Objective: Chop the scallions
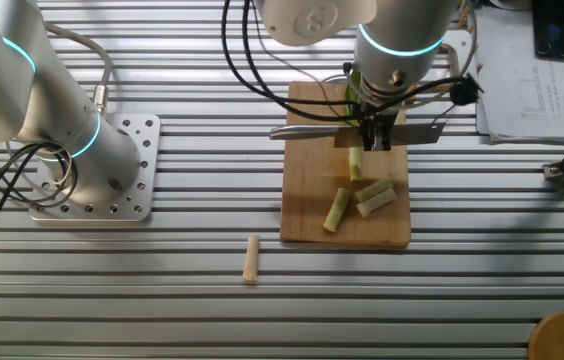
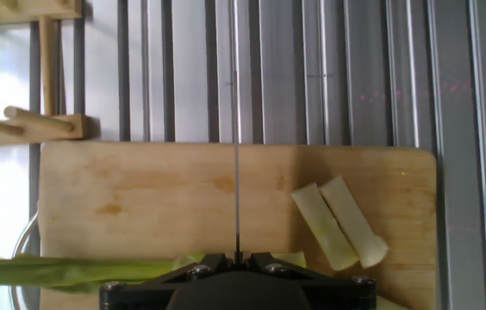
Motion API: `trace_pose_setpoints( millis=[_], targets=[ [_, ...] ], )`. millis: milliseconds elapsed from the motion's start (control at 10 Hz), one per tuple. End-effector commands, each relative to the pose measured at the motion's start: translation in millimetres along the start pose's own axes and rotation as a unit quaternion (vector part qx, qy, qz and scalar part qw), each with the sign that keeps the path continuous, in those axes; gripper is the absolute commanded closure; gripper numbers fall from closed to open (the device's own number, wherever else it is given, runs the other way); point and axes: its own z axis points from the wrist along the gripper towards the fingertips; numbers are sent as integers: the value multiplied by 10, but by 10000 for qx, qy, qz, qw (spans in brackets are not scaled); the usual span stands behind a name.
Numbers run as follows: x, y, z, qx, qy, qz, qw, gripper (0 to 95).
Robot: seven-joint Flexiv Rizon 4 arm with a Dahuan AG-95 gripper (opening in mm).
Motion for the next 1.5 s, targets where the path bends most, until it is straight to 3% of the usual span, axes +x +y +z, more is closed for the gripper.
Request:
trace_pose_setpoints(
  millis=[100, 700, 1000, 1200, 1500],
  targets=[
    [-14, -2, 51, -93, 36, -9, 9999, 950],
    [-24, 104, 119, -117, -20, 197, 9997, 950],
    [-28, 197, 157, -35, -35, 311, 9995, 950],
    [-28, 199, 162, 106, -25, 324, 9994, 950],
    [-28, 196, 198, 138, -18, 374, 9992, 950]
  ],
)
